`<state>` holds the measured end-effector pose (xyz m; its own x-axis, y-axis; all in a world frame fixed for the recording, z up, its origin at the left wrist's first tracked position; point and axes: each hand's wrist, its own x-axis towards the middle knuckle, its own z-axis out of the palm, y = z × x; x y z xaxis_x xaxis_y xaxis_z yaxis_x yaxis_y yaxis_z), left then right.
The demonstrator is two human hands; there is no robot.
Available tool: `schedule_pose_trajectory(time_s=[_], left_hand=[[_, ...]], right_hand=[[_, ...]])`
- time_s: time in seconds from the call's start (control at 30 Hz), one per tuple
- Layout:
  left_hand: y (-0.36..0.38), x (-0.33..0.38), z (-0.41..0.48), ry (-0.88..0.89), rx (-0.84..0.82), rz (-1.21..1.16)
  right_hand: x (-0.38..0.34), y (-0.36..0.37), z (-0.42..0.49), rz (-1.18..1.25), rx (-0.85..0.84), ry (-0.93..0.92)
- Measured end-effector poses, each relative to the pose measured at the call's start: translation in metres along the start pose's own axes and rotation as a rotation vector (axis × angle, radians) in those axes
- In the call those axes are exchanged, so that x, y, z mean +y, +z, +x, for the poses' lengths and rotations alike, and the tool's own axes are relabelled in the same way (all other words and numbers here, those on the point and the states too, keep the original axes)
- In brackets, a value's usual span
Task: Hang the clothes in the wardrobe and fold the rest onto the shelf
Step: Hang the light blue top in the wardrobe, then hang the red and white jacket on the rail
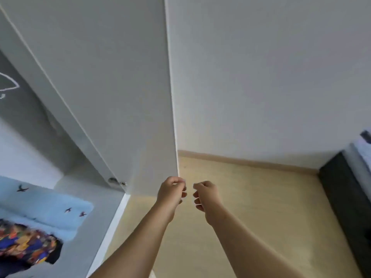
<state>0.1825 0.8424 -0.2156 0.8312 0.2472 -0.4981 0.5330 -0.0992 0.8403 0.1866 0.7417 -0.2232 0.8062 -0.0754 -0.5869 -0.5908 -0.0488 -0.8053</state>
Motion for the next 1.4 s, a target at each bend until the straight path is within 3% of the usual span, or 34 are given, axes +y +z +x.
schedule_pose_trajectory(time_s=[0.27, 0.57, 1.13, 1.4], left_hand=[[0.269, -0.023, -0.118, 0.000, -0.470, 0.182], [0.454, -0.045, -0.217, 0.028, -0.789, 0.429], [0.839, -0.006, -0.289, 0.111, -0.981, 0.665], [1.055, -0.047, -0.354, 0.106, -0.962, 0.683]], right_hand=[[0.100, -0.274, -0.067, 0.274, 0.464, 0.135], [0.182, -0.455, -0.129, 0.554, 0.779, 0.218], [0.225, -0.814, -0.095, 0.872, 0.982, 0.277], [0.299, -1.029, -0.096, 0.866, 0.966, 0.291]])
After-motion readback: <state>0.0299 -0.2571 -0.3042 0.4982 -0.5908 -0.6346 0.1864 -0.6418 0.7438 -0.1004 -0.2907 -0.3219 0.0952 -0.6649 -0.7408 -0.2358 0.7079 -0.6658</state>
